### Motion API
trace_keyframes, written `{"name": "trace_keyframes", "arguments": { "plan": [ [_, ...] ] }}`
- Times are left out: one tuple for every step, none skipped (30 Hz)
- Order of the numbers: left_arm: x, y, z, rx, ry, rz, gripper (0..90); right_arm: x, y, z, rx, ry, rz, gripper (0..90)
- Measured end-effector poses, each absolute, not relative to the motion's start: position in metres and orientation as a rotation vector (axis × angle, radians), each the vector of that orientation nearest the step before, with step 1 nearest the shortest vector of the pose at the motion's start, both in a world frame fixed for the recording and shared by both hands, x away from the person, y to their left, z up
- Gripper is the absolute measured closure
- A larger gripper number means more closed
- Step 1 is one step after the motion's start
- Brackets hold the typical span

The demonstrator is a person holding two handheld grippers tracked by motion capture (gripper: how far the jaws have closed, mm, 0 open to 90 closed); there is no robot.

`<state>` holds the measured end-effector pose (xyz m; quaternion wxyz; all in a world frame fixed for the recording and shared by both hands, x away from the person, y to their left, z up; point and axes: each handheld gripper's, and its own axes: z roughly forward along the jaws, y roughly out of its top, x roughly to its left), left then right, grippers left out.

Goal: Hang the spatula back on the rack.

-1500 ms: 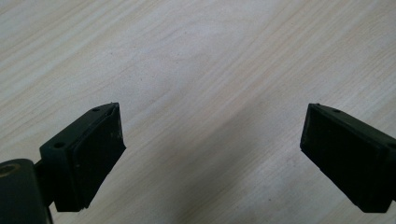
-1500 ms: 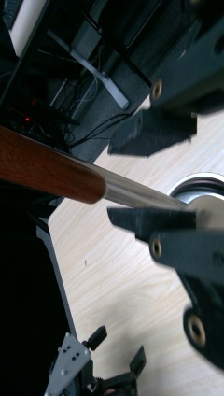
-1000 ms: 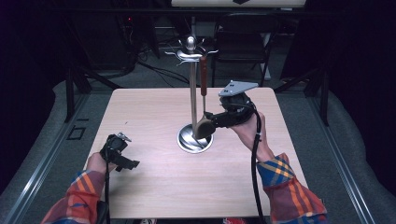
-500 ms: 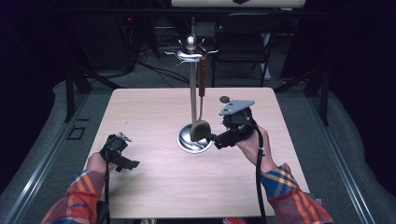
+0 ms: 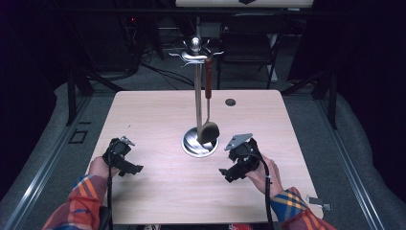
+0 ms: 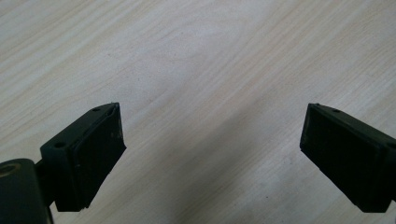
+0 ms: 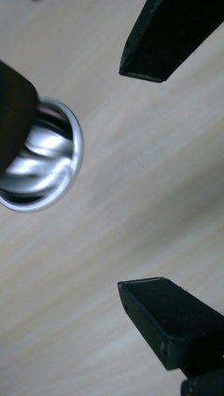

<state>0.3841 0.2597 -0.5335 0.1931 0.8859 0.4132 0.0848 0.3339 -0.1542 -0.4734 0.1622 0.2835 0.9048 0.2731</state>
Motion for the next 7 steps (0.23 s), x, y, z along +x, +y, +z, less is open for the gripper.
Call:
{"name": "trace_keyframes", "arguments": {
  "plan": [
    [0.384,0.26,-0.534,2.481,1.158,0.238,6.2,0.332,-0.154,-0.478,0.798,2.606,0.77,0.0],
    [0.384,0.26,-0.534,2.481,1.158,0.238,6.2,0.332,-0.154,-0.478,0.798,2.606,0.77,0.0],
    [0.384,0.26,-0.533,2.477,1.144,0.24,6.1,0.328,-0.152,-0.485,0.785,2.648,0.755,0.0],
    [0.384,0.26,-0.533,2.477,1.144,0.242,6.1,0.327,-0.15,-0.487,0.777,2.67,0.749,0.0],
    [0.384,0.26,-0.533,2.477,1.144,0.242,6.1,0.327,-0.15,-0.487,0.777,2.67,0.749,0.0],
    [0.384,0.26,-0.533,2.483,1.139,0.243,6.1,0.326,-0.148,-0.49,0.79,2.682,0.738,0.0],
    [0.384,0.259,-0.533,2.489,1.139,0.24,6.1,0.326,-0.146,-0.492,0.791,2.698,0.706,0.0]
  ]
}}
